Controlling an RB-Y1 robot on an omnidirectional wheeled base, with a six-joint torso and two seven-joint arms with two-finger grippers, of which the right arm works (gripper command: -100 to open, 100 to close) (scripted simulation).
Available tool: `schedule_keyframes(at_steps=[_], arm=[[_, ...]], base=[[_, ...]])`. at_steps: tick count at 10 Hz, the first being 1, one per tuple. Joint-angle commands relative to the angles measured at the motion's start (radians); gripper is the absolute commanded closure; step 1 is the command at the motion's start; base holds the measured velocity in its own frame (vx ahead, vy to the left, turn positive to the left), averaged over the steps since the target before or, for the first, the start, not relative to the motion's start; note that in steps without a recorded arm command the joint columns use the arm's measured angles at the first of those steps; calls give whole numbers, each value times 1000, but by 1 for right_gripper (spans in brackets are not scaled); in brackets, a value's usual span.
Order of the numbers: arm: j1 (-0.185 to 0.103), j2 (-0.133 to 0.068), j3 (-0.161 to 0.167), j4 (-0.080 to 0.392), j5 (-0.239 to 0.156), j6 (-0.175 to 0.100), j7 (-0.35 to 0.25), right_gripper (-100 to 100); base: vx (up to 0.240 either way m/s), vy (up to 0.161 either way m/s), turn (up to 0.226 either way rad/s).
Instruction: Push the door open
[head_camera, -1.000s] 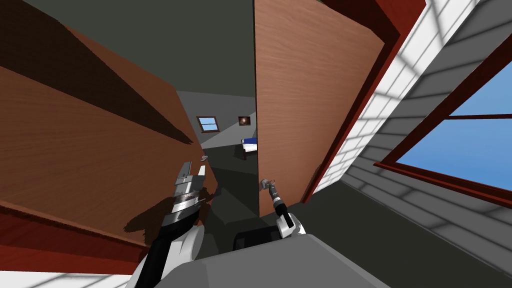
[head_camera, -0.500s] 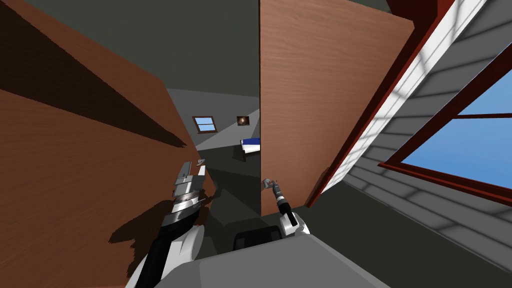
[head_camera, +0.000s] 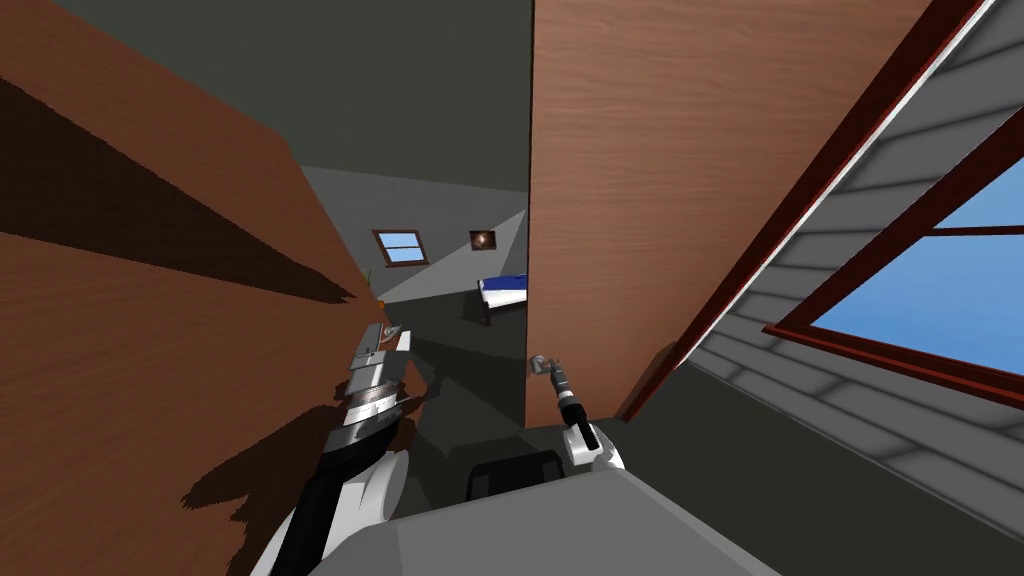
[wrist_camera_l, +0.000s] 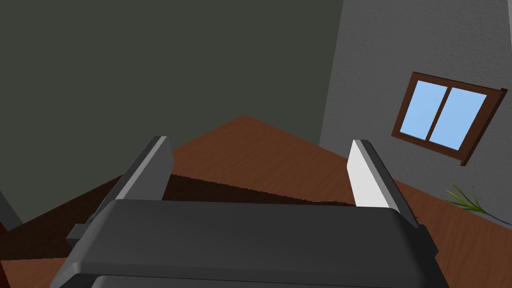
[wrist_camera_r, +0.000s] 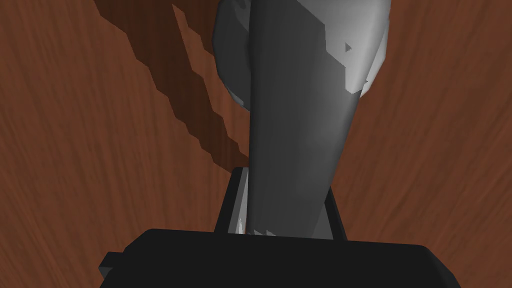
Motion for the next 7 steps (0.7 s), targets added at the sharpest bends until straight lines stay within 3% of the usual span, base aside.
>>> schedule_keyframes(at_steps=[1,7], arm=[[-10,-11,-28,5,-12,-2,6,100],[-17,11,-95,14,-46,-4,25,100]], base=[[128,92,-82],[170,104,-74]])
